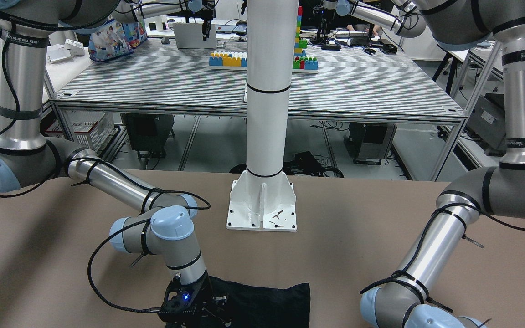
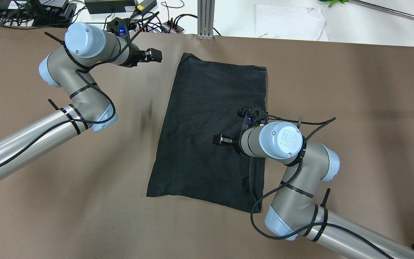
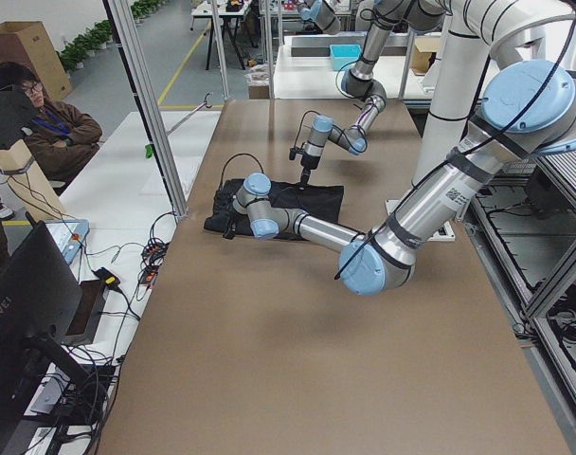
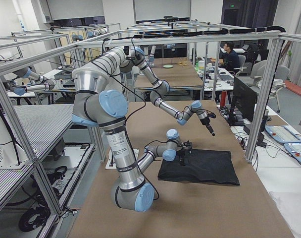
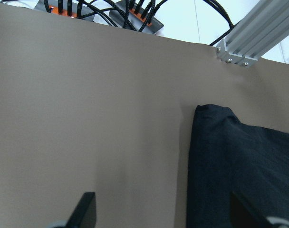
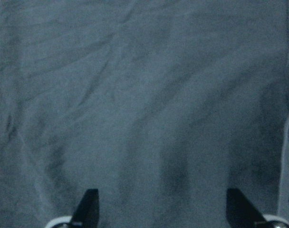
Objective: Fold clothes
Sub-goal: 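Slide the right gripper to the shirt's near corner and grasp it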
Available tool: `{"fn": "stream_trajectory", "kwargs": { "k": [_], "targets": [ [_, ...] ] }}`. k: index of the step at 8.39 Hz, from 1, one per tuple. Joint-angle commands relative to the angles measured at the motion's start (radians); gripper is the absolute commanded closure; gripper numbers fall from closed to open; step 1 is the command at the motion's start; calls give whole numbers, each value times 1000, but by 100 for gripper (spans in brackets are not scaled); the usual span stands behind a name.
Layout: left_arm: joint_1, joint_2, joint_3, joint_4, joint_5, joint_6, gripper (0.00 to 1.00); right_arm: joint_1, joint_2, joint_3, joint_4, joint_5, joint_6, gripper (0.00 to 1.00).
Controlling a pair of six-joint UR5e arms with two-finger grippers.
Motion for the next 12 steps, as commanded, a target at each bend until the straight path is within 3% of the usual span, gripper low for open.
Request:
{"fn": "stream_trajectory", "kwargs": {
  "k": [1,3,6,9,10,12],
  "targets": [
    [0,0,0,0,0,-1,0,-2,-20,-81,88,9,6,6],
    [0,0,1,0,1,-1,0,3,-34,-73,80,25,8,6],
    [2,-2,1,0,3,-1,0,2,-179,29,89,45,8,6],
    [2,0,1,-1,3,-1,0,6,-207,106,80,58,15,6],
    [2,0,1,-1,3,-1,0,6,-208,118,84,74,50,6],
    [5,0,1,-3,3,-1,0,-11,-213,144,120,60,328,6]
  ]
}}
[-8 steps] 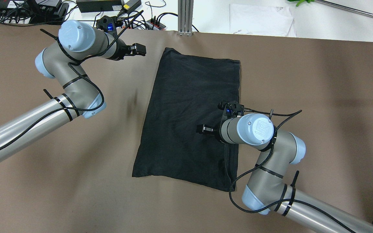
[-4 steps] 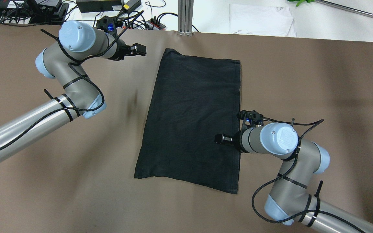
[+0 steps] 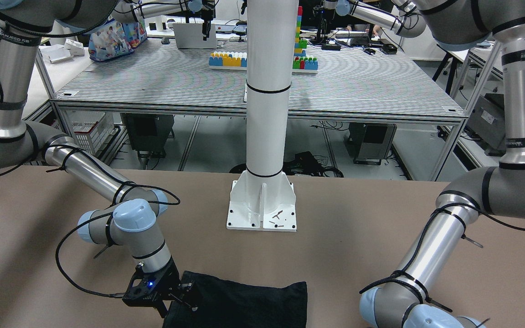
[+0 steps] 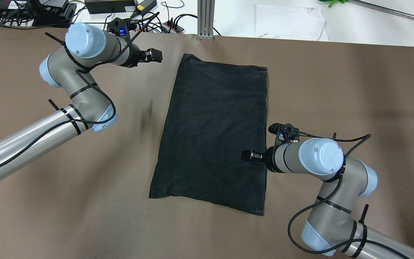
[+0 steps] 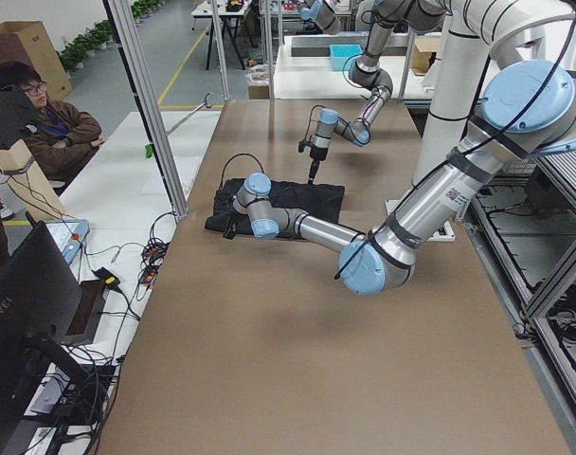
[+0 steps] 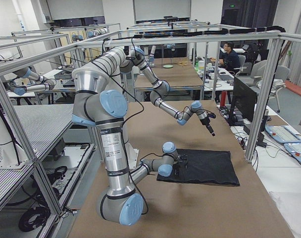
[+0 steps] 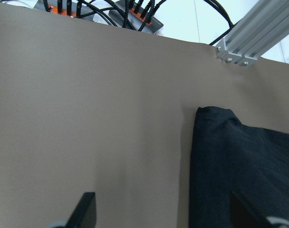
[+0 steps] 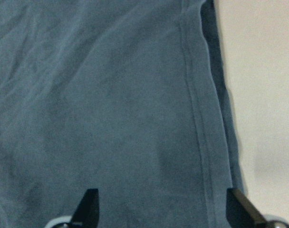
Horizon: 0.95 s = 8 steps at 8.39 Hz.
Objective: Fold clothes
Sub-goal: 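Slide the right gripper to the shirt's near corner and grasp it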
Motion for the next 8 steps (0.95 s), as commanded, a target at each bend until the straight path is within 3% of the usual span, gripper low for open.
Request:
{"fn": "stream_trajectory", "kwargs": {
  "k": [1,3,5,8],
  "targets": [
    [2,2,-2,-1,0,0,0,-33,-13,24,67,-22,325,6],
    [17,2,-2,-1,32,-2,0,-124,-62,59,84,-146,361,6],
    [22,3,-3,-1,34,-5,0,-165,-125,125,82,-174,377,6],
    [22,6,-3,-3,34,-3,0,-195,-115,113,69,-185,374,6]
  ]
}}
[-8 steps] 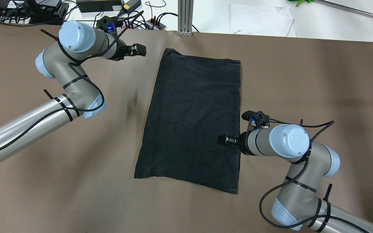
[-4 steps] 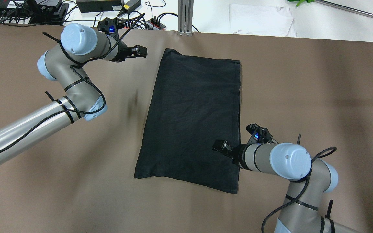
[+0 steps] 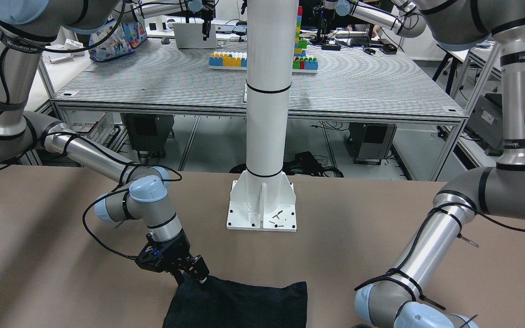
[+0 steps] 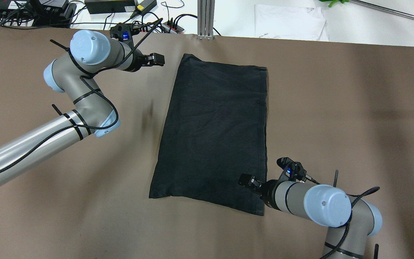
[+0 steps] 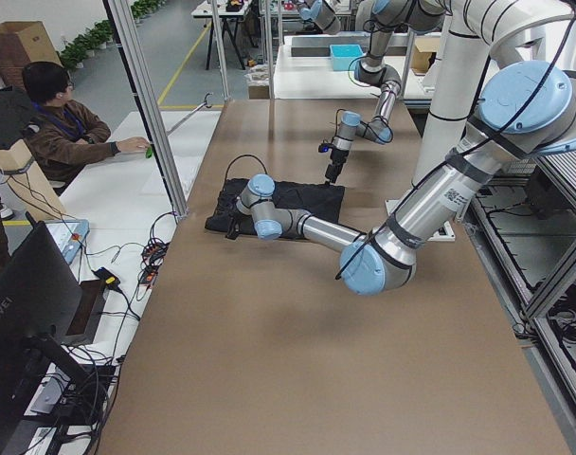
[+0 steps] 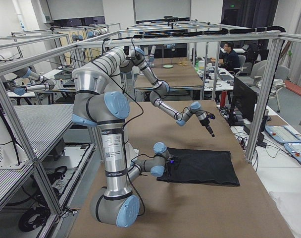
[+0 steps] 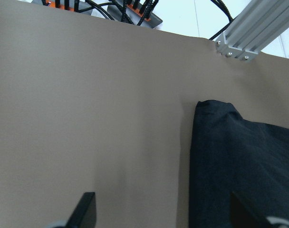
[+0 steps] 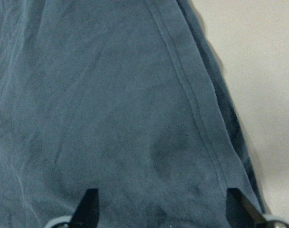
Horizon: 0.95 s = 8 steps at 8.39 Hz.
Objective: Fold clothes
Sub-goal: 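Slide the right gripper to the shirt's near corner and grasp it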
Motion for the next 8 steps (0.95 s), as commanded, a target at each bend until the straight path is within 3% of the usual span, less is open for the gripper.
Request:
{"fn": "stream_trajectory", "kwargs": {
  "k": [1,4,6,7,8],
  "targets": [
    [1,2,1,-1,2,0,0,-19,24,-26,-12,-7,-4,6],
    [1,3,3,1,14,0,0,-11,109,-150,-11,-12,-15,6],
    [1,4,3,1,14,0,0,-14,133,-149,-12,-10,-6,9],
    [2,4,3,1,16,0,0,-14,170,-149,-38,-10,1,49],
    [1,4,3,1,16,0,0,-14,187,-149,-72,-10,1,96]
  ]
}}
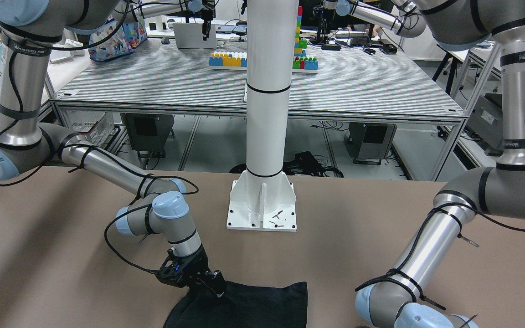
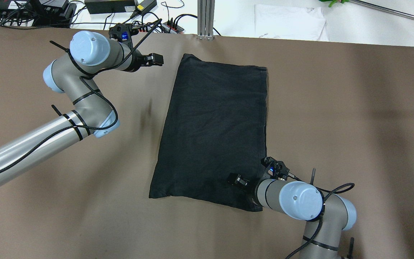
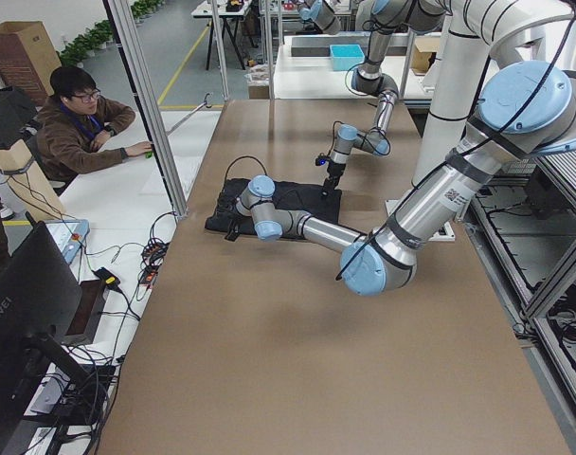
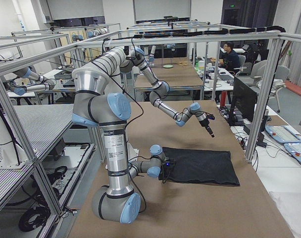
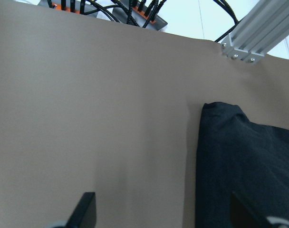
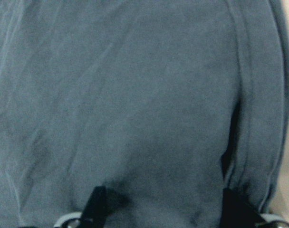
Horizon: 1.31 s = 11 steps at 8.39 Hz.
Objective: Fold clothes
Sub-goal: 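Bring the left gripper to the other near corner and grasp it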
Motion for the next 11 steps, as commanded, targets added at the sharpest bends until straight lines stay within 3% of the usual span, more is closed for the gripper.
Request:
{"fn": "stream_trajectory", "kwargs": {
  "k": [1,6,8,11],
  "targets": [
    [-1,-1,-1,0,-1,0,0,1,47,0,-49,0,6,100],
    [-2,9,-55,-5,-19,-69,0,4,46,38,-49,6,4,100],
    [8,105,-203,-26,-140,-272,0,2,46,75,-49,11,3,100],
    [140,364,-562,-20,-94,-425,0,-1,47,78,-41,13,-11,100]
  ]
}}
